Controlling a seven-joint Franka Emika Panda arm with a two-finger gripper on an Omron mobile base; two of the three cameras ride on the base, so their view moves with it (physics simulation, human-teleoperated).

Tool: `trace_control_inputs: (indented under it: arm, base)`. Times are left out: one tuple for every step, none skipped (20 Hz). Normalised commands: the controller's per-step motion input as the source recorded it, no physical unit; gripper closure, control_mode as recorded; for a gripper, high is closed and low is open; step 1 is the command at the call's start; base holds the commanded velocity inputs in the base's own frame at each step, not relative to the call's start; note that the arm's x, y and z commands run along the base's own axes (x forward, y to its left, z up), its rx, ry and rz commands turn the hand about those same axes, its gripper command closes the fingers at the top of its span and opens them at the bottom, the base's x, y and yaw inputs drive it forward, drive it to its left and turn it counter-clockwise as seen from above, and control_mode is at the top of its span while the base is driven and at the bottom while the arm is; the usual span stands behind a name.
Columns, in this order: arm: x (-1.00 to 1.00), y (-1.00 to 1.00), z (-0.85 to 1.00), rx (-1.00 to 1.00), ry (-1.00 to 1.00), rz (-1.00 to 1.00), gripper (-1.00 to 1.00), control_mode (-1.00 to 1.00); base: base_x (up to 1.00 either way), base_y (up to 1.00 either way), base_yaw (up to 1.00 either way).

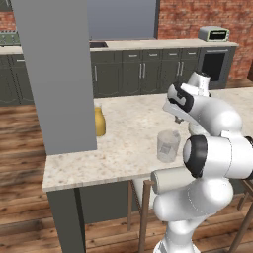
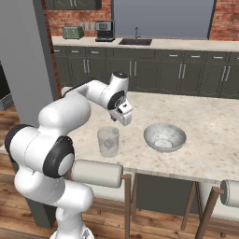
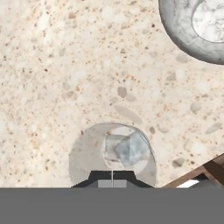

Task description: There are two ice cubes in the ice bowl. Place both ice cubes in the glass cup.

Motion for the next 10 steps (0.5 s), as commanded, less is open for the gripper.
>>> trace_control_inputs:
  arm:
    - [0.00,0.00,0.00,0.00,0.00,0.00,1.00,-1.00]
    - [0.00,0.00,0.00,0.00,0.00,0.00,1.00,-1.00]
    - [0.00,0.00,0.00,0.00,0.00,0.00,1.00,-1.00]
    - [0.00,0.00,0.00,0.00,0.00,0.00,1.00,-1.00]
    - [0.00,0.00,0.00,0.00,0.00,0.00,1.00,-1.00]
    - [0.00,0.00,0.00,0.00,0.00,0.00,1.00,-1.00]
    - [0.00,0.00,0.00,0.00,0.00,0.00,1.00,-1.00]
    - [0.00,0.00,0.00,0.00,0.00,0.00,1.00,-1.00]
    - [0.00,0.00,0.00,0.00,0.00,0.00,1.00,-1.00]
    - [0.00,0.00,0.00,0.00,0.00,0.00,1.00,-1.00]
  base:
    - [0.00,0.00,0.00]
    - [0.00,0.00,0.00]
    - [0.00,0.00,0.00]
    - [0.00,0.00,0.00]
    - [0.00,0.00,0.00]
    - [0.00,0.00,0.00]
    - [0.00,0.00,0.00]
    - [0.00,0.00,0.00]
    - [0.00,0.00,0.00]
    - [0.00,0.00,0.00]
